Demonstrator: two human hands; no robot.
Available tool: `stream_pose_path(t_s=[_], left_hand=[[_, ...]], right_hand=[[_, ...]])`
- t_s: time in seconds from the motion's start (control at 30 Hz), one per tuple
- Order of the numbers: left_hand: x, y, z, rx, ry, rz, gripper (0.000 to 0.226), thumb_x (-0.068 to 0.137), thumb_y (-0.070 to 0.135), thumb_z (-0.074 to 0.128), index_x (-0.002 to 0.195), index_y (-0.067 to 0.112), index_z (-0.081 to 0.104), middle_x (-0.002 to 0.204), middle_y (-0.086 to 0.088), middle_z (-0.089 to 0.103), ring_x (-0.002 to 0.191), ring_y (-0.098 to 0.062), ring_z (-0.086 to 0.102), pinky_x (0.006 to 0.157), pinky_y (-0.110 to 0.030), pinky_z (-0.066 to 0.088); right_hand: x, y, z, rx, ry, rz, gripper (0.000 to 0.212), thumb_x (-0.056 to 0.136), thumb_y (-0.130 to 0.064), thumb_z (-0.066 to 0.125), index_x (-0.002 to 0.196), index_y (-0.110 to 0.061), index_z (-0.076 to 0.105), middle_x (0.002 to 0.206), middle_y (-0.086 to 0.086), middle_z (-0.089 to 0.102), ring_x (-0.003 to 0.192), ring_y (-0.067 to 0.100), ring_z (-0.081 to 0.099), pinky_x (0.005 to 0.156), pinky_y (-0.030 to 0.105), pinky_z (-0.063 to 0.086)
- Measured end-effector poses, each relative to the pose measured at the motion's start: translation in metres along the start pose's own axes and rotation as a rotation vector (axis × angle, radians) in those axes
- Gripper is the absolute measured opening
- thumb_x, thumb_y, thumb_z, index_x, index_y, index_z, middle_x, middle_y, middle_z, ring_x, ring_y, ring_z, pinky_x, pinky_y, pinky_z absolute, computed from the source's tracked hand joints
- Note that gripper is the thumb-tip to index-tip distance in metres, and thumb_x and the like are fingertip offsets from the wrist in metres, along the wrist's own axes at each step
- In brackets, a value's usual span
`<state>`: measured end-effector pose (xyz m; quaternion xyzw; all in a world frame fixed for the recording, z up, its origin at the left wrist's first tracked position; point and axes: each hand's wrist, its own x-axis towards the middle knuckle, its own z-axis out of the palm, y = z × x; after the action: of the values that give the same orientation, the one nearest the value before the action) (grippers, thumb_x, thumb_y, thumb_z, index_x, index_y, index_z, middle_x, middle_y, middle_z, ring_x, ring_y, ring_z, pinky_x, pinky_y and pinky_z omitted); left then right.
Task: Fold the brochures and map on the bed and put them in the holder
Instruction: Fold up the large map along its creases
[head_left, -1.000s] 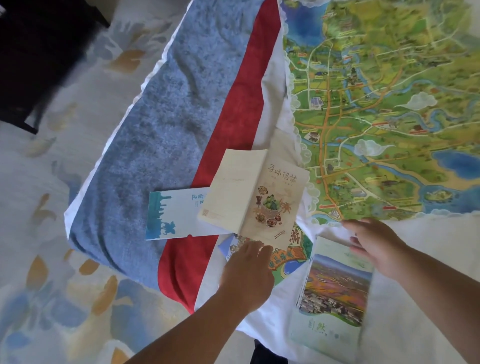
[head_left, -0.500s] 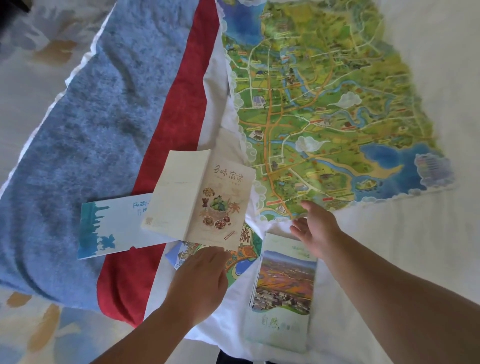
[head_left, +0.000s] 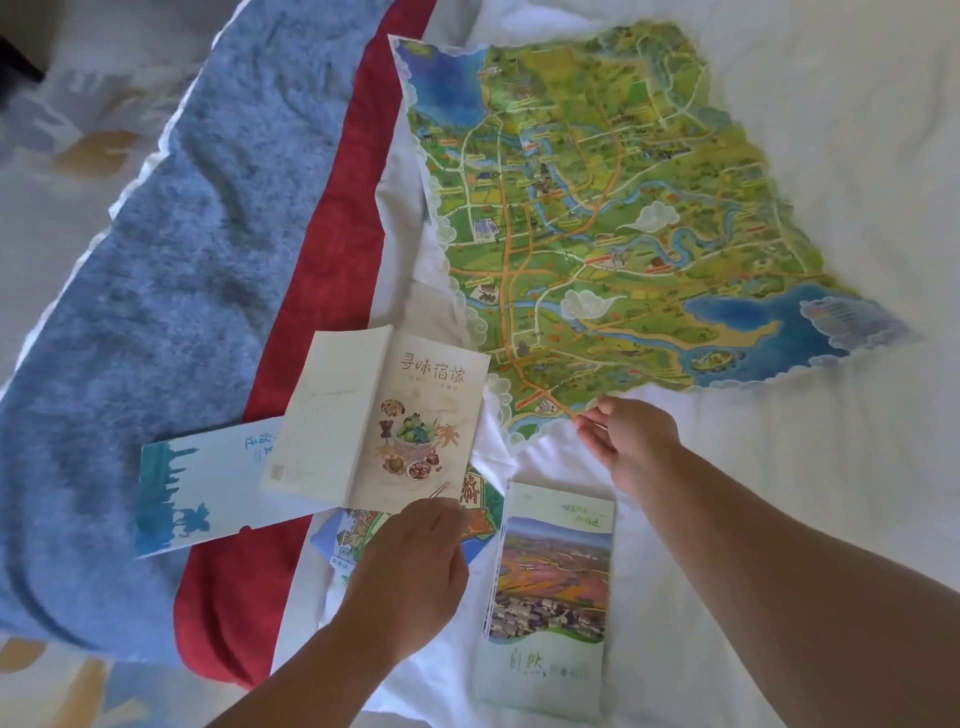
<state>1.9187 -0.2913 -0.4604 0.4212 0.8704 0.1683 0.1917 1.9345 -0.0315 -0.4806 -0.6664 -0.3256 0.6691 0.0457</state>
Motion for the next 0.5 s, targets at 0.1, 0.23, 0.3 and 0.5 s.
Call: stream_pose_path(t_s=[0.1, 0.23, 0.3, 0.5], left_hand=[[0.005, 0.008, -0.002, -0.001, -0.011, 0.007, 0.029, 0.07, 0.0, 0.073, 0.096, 0.012, 0.071, 0.094, -0.001, 0.07, 0.088, -0.022, 0.068, 0.074, -0.029, 0.057], [0.015, 0.023, -0.002, 0.017, -0.013, 0.03, 0.025, 0.072, -0.001, 0.068, 0.094, 0.01, 0.069, 0.09, -0.002, 0.068, 0.084, -0.023, 0.066, 0.07, -0.032, 0.057], [0.02, 0.034, -0.002, 0.035, -0.005, 0.048, 0.028, 0.071, 0.0, 0.071, 0.097, 0.01, 0.07, 0.091, -0.002, 0.069, 0.086, -0.023, 0.067, 0.073, -0.032, 0.058], [0.036, 0.072, 0.006, 0.061, -0.024, 0.102, 0.035, 0.065, 0.007, 0.081, 0.099, 0.012, 0.073, 0.092, 0.0, 0.072, 0.086, -0.018, 0.07, 0.072, -0.028, 0.059]], right_hand=[[0.004, -0.006, -0.015, -0.089, -0.031, -0.083, 0.006, 0.095, -0.002, 0.053, 0.09, 0.0, 0.057, 0.082, 0.008, 0.063, 0.071, 0.018, 0.065, 0.067, 0.028, 0.058], [0.015, -0.011, -0.064, -0.19, 0.015, -0.155, 0.004, 0.093, -0.003, 0.054, 0.092, -0.007, 0.054, 0.082, 0.008, 0.06, 0.066, 0.018, 0.063, 0.049, 0.024, 0.054], [0.02, -0.013, -0.094, -0.235, 0.034, -0.145, 0.009, 0.092, -0.002, 0.054, 0.086, -0.009, 0.054, 0.082, 0.009, 0.061, 0.066, 0.019, 0.063, 0.049, 0.025, 0.054], [0.022, 0.005, -0.185, -0.346, 0.086, -0.09, 0.008, 0.091, -0.003, 0.057, 0.084, -0.007, 0.058, 0.083, 0.015, 0.065, 0.067, 0.025, 0.066, 0.055, 0.03, 0.056]])
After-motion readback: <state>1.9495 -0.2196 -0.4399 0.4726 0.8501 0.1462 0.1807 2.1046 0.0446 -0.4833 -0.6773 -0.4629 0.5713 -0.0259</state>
